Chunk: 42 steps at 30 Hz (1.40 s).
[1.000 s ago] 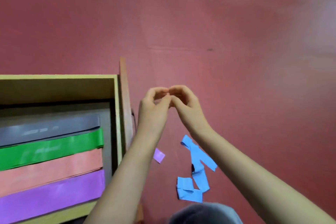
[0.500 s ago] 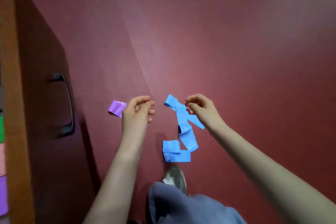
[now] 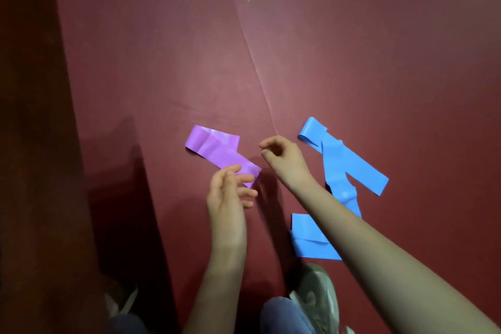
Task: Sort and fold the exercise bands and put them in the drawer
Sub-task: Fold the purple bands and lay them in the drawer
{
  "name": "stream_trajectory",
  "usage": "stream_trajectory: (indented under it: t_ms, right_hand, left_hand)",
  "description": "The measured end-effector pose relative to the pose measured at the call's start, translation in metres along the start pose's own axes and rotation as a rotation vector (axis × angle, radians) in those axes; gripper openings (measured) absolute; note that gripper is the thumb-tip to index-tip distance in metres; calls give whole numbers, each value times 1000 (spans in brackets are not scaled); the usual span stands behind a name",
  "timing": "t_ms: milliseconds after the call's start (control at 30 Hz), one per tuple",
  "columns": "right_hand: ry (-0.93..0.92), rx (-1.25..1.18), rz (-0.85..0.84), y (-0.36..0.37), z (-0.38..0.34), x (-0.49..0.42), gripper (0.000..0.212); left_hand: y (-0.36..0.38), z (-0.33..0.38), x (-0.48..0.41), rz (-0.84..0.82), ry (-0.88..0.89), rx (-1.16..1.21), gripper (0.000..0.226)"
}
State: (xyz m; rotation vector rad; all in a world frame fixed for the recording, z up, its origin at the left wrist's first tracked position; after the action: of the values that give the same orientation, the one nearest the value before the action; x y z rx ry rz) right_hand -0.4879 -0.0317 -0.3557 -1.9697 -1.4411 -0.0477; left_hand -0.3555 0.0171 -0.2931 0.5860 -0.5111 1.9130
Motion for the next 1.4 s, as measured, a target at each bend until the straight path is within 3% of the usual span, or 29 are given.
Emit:
stream_trajectory:
  t_ms: [167,267,333,400,567,667,733,800,867,1067,1133,1200,1267,1400]
  right_hand:
    - [34,288,-25,20,35,-7,19]
    - [61,499,-112,30,62,1,39]
    - [27,601,-76,37,67,5,45]
    - [-15,636,-17,43,65,6,38]
    - [14,408,13,46,65,7,5]
    - [62,69,-54,42,55,20,31]
    - [99,-173,-126,41,41,38,36]
    - [118,-368,-191,39,30,57,38]
    - [127,-493,-237,36,22,76,36]
    - [65,-704,-240,8,15,93,22]
    - [145,-827,-156,0,24,89,26]
    - [300,-941,-7,-4,44,82,12]
    - [421,-898,97,-4,64,77,11]
    - [572,-707,92,8,92,69,23]
  left_hand:
    - [-9,-25,-20,47,4,-38,28]
    - [-15,-38,-25,69,-7,-53,27]
    - [-18,-48,-25,72,-21,-75,27]
    - [-24,-56,-24,86,-38,-96,27]
    - [-40,-73,-25,99,22,-294,31]
    - [-40,-62,-23,35,282,-564,42]
    - [-34,-59,-20,-40,409,-710,65]
    - [-28,-55,-19,-66,489,-763,70]
    - [-23,-52,-17,-128,576,-760,62]
    - [-15,-45,-11,-306,509,-633,52]
    - [-8,-38,-6,-342,545,-642,49]
    - [-3,-32,1,-355,581,-632,43]
    - [-1,-23,8,-337,563,-582,36]
    - [3,-6,19,-287,445,-428,22]
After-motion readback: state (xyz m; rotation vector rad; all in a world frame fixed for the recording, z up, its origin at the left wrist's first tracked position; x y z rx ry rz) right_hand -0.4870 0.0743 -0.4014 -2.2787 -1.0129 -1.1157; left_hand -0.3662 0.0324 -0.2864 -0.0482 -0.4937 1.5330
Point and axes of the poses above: each hand's wrist, its own x-axis away from the middle knuckle, its own y-axis out of the palm, z = x × y, the point moved 5 cm from there along -x, towards the middle knuckle, and after that the axes turned 9 degrees about z, right-handed, at the moved point
